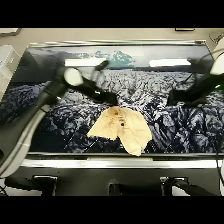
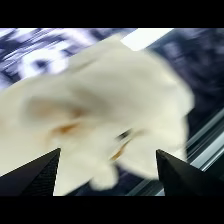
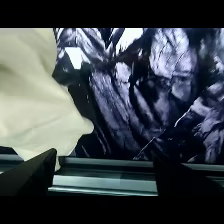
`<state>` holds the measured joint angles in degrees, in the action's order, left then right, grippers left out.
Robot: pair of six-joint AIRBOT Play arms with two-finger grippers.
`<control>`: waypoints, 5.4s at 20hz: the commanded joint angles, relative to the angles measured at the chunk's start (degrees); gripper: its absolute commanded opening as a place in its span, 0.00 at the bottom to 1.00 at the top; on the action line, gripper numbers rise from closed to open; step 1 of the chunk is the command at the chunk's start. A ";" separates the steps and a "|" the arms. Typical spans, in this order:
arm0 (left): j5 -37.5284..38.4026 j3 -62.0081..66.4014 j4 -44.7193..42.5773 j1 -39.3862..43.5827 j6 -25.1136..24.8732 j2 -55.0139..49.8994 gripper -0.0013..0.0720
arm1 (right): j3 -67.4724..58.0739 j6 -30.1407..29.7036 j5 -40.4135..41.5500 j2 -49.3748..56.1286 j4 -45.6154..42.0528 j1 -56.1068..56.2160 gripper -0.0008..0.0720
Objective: Fold the clothes and pants, and hang the long-sleeved shirts on hangers.
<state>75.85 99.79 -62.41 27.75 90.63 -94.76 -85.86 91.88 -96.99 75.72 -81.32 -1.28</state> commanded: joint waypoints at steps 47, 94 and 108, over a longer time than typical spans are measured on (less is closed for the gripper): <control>-22.99 13.86 -16.59 -23.58 3.72 42.27 0.05 | -29.00 2.43 32.44 -26.82 -14.64 -0.07 0.07; 2.73 -63.14 -0.87 -40.39 -11.85 25.38 0.79 | 19.63 -5.81 5.49 11.76 10.38 -23.76 0.79; -9.31 -66.58 7.89 -34.45 -11.80 20.81 0.06 | 19.65 -5.64 8.07 11.78 10.14 -23.76 0.79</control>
<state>68.23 33.28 -55.37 -7.94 78.54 -73.28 -66.24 86.13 -90.48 87.53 -70.98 -25.02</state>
